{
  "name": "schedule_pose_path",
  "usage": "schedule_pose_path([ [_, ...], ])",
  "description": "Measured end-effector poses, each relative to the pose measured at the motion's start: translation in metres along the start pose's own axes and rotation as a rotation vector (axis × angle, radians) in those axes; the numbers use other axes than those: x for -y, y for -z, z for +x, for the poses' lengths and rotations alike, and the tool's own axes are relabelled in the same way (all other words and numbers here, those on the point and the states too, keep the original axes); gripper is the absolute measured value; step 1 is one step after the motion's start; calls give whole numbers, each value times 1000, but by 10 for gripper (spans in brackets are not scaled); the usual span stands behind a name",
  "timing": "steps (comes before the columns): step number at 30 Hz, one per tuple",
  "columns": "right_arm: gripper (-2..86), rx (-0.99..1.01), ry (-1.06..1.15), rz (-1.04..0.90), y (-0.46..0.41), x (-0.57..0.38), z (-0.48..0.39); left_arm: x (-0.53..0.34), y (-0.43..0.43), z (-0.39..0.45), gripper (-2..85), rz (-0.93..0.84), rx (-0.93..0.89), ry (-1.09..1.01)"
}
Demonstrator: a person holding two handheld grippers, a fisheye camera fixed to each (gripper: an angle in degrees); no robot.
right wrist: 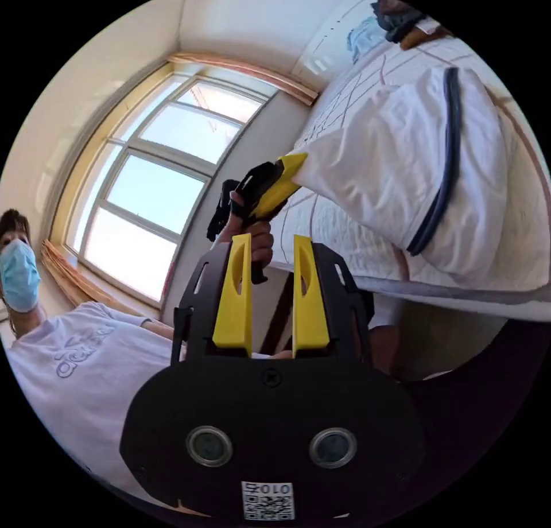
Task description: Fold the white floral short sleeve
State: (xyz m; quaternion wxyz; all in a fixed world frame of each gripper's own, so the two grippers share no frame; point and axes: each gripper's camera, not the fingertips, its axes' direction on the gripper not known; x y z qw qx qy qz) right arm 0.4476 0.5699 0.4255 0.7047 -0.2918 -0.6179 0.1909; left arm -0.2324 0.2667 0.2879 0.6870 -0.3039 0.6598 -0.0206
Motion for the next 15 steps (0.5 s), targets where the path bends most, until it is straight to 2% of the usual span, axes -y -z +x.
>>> schedule_pose_path([
  [2,120,175,-148,138,16,4,44,0,1,2,59,3,-10,-2],
  [6,125,230,-237,243,27,16,77,-2,4,3,59,19,-25,7],
  [10,116,228,-334,384,44,26,97,-8,7,5,61,51,-34,16],
  [15,74,124,-318,362,60,45,100,-16,9,7,67,74,-58,5],
])
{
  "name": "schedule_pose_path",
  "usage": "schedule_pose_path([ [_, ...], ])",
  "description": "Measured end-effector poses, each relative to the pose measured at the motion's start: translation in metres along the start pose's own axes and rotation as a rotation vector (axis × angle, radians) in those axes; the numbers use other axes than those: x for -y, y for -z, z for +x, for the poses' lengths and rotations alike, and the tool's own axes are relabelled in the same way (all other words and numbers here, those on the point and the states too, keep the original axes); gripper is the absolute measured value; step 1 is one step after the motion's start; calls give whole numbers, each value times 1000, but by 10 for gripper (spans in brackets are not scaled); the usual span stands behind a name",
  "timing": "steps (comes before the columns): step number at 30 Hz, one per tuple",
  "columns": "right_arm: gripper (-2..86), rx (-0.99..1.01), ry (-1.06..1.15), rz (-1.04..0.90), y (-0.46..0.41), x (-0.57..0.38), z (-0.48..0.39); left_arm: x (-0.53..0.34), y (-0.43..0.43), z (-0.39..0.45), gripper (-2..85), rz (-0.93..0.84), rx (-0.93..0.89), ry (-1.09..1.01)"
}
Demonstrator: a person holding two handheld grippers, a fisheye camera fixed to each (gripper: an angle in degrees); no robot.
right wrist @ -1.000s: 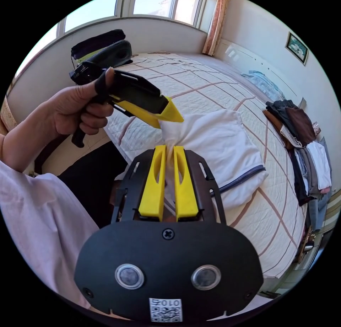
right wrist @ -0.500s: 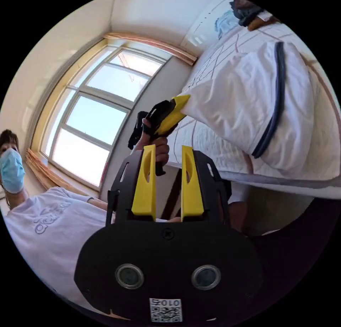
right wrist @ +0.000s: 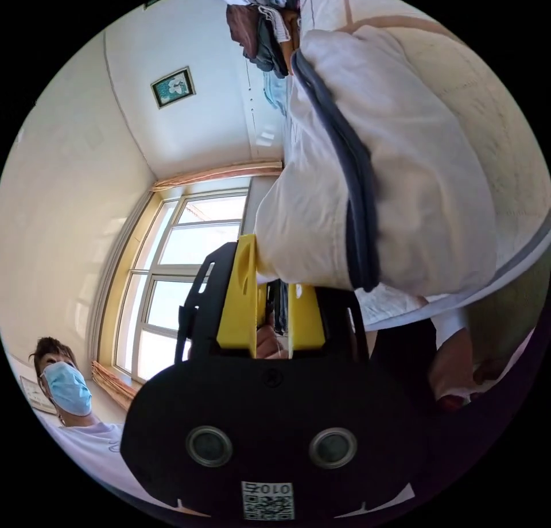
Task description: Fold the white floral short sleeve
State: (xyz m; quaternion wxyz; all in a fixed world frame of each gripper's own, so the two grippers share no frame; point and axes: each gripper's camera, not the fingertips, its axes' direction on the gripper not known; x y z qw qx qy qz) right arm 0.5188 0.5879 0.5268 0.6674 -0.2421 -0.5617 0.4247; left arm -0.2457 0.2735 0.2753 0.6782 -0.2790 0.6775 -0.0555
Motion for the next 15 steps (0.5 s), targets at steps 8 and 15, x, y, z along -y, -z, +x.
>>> schedule_pose_path([
  [8,51,-150,120,-183,48,38,-20,-1,4,-32,119,-140,-67,80],
  [15,55,-124,107,-267,72,55,-24,11,-31,-60,145,-178,-126,236],
])
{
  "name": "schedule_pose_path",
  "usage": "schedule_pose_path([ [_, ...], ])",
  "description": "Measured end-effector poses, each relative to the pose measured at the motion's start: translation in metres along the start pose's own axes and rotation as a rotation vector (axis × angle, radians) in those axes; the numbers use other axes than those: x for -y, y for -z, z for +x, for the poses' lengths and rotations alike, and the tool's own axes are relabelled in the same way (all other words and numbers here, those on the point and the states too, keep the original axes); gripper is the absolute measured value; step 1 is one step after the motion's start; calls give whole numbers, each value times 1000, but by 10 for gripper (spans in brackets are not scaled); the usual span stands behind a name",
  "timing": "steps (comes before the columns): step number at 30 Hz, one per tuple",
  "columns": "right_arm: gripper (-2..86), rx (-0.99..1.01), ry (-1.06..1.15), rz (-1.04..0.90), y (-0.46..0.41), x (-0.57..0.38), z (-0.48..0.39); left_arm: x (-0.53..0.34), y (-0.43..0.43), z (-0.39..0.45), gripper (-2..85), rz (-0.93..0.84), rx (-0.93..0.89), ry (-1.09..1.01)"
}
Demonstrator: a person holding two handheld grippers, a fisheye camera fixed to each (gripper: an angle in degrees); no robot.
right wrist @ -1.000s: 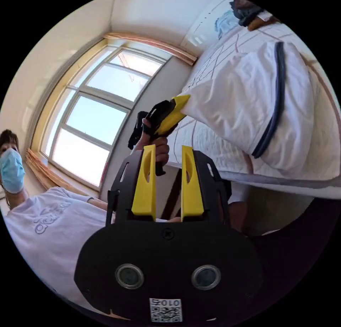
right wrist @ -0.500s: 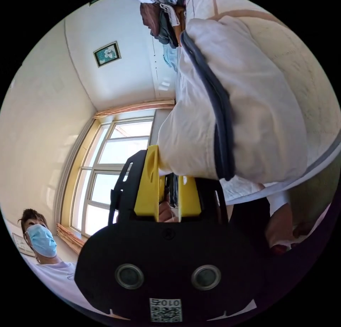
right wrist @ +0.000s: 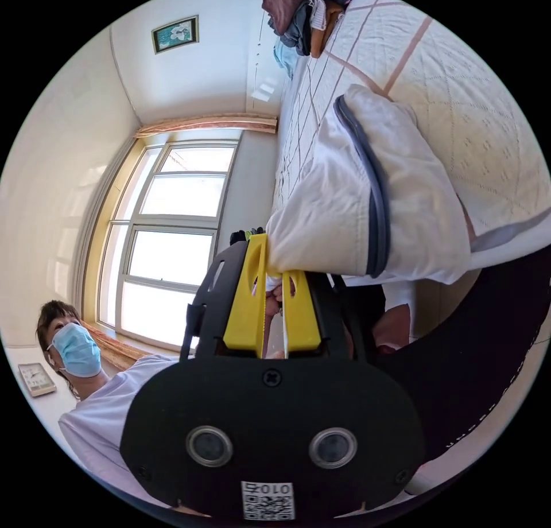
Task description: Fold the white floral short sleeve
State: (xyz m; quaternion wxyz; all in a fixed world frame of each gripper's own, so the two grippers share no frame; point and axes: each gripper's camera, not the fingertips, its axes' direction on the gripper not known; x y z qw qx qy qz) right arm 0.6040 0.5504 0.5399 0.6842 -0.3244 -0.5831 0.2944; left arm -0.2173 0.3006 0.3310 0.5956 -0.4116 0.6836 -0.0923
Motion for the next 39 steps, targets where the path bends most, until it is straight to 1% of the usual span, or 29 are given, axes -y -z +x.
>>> schedule_pose_path([
  [2,54,18,15,-26,8,6,0,2,-5,-1,147,20,-16,21],
  [8,55,57,26,-66,30,24,3,8,-13,11,145,36,22,34],
  [12,56,37,42,-82,31,33,-3,6,-13,18,129,87,55,49],
  [15,56,25,19,-110,20,39,-2,5,-22,23,107,61,79,37],
  [18,56,-60,-15,-127,6,39,4,-2,-22,32,82,59,133,8],
  [20,53,-167,-53,-115,-2,35,10,-8,-18,39,74,56,145,-28],
  [23,48,-119,-76,-87,-16,36,8,-17,-9,48,67,30,136,-85],
  [26,44,-186,0,-89,-36,56,-28,-26,8,59,65,61,96,-122],
  [30,41,-221,166,-119,-66,96,-97,-37,58,105,63,155,57,-253],
  [32,40,-228,270,-200,-103,125,-140,-50,91,124,63,219,50,-301],
  [34,40,-206,328,-278,-139,143,-167,-76,142,144,62,316,50,-347],
  [39,43,-131,414,-517,-261,175,-218,-153,250,151,62,517,64,-347],
])
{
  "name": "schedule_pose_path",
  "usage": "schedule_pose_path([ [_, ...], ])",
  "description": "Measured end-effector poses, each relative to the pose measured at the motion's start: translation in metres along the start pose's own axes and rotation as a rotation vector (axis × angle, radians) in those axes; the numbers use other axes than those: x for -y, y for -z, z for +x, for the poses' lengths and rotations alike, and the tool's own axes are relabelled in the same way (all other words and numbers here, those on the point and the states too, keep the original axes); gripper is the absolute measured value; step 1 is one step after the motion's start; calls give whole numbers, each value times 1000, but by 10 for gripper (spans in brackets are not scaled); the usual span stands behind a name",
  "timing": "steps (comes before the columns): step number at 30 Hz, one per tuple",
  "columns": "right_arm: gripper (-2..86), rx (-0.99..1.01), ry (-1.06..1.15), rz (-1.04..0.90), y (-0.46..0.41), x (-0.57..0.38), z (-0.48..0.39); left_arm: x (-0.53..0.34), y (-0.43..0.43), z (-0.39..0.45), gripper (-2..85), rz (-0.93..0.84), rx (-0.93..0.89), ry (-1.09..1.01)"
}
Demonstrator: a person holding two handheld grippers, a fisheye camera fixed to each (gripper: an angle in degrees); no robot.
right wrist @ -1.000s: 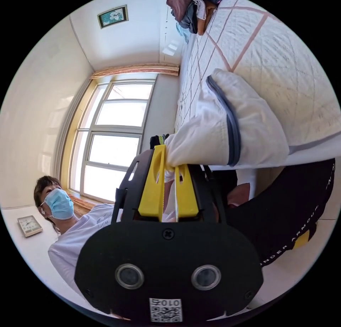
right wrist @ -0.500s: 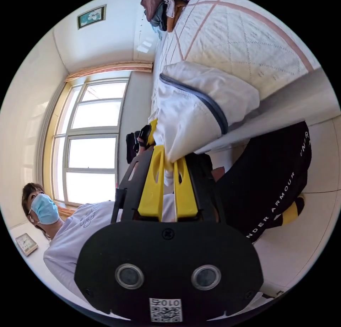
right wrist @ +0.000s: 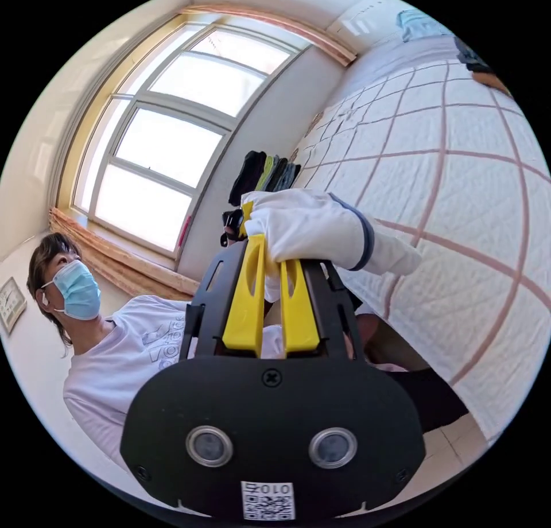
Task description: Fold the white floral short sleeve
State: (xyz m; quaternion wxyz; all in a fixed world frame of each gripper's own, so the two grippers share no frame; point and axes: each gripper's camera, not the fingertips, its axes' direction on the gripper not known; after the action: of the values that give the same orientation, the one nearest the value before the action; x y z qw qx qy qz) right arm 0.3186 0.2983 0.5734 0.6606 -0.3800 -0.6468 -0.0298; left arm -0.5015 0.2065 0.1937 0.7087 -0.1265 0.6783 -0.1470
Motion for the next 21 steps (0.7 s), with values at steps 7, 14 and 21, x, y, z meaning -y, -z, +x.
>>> schedule_pose_path([
  [7,51,144,1,-294,-161,174,-1,12,171,-47,63,159,162,120],
  [14,47,92,253,-234,-252,353,-82,114,293,-32,63,291,302,-18],
  [21,55,-51,-71,-436,-401,388,0,90,358,-146,63,261,583,298],
])
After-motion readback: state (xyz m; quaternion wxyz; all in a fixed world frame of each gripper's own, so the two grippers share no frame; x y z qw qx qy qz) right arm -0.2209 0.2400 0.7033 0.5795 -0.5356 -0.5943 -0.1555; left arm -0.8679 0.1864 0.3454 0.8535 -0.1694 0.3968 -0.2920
